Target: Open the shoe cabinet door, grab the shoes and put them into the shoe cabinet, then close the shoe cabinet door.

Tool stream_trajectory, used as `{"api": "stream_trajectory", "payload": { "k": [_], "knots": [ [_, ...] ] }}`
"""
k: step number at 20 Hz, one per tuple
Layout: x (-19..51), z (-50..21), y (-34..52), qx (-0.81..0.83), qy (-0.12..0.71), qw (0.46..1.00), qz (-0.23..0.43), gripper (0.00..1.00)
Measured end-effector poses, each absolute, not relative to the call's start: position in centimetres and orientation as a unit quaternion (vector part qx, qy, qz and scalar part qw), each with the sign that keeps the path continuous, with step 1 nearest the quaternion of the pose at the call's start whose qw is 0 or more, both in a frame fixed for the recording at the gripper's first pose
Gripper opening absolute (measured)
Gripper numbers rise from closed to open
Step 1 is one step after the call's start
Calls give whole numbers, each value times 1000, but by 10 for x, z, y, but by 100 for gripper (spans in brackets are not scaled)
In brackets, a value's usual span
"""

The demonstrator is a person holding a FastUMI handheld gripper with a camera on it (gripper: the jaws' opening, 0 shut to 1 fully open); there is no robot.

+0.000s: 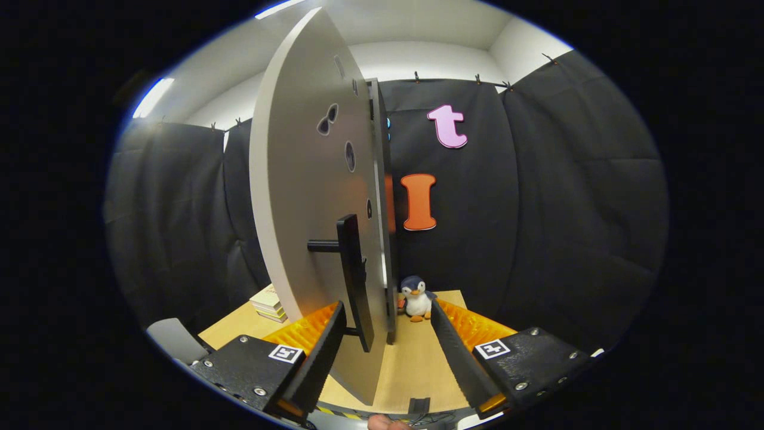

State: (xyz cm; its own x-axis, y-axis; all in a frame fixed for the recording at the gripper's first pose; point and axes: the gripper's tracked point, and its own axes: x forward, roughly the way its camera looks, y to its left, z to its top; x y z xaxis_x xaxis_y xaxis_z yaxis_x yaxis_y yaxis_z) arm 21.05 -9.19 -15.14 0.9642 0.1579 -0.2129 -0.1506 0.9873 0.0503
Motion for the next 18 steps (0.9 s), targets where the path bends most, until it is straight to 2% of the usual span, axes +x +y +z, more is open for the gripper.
{"api": "stream_trajectory", "payload": {
  "k": [13, 18],
  "knots": [
    [215, -146, 40, -18, 102, 995, -3, 90],
    [228, -150, 81, -21, 110, 994, -8, 89]
  ]
}}
